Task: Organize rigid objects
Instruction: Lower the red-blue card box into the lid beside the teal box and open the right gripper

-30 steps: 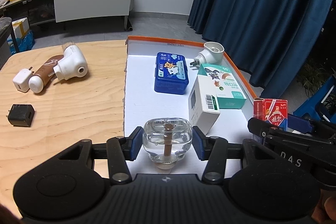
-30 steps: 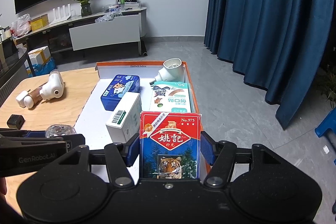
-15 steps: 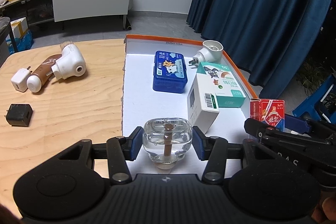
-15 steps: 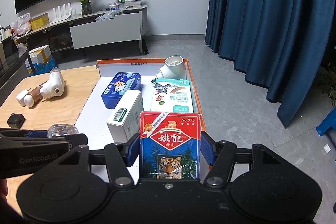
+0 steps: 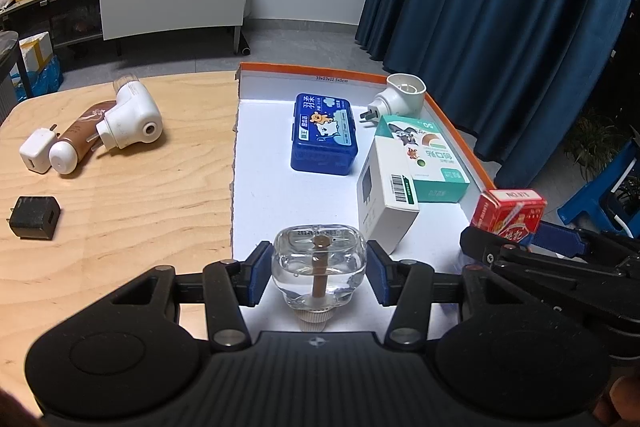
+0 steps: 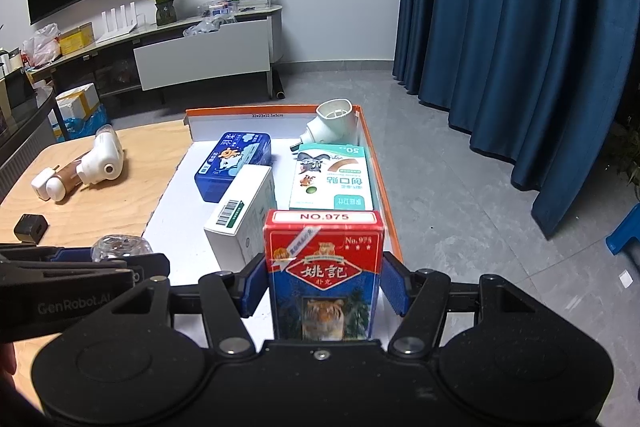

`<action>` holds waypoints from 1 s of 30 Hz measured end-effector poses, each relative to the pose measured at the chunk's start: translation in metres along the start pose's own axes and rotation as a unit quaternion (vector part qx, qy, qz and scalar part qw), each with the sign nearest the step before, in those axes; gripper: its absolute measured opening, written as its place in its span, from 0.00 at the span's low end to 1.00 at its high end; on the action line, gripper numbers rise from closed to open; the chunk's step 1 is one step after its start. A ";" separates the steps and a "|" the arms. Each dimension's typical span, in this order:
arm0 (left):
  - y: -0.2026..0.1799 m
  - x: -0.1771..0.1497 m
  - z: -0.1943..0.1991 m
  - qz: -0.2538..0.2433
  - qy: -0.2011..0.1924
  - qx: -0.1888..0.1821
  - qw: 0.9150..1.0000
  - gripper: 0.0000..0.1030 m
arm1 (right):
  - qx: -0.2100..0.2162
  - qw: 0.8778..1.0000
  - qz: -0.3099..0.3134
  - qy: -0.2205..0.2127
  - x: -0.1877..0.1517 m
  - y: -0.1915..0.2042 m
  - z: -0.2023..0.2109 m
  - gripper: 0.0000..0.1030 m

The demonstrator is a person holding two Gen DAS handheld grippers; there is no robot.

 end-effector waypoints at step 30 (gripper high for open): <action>-0.001 0.001 -0.001 -0.001 0.000 -0.001 1.000 0.49 | 0.001 1.000 0.000 0.006 0.001 0.002 -0.003 0.70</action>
Point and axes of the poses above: each gripper's, at about its wrist camera, not at the fingertips, and z roughly against the way its jaws point, y to its left, x to its top, the point moved 7 cm from there along -z, roughly the way its jaws point, and after that the axes turned 1 degree about -z, right-handed, at the moved point
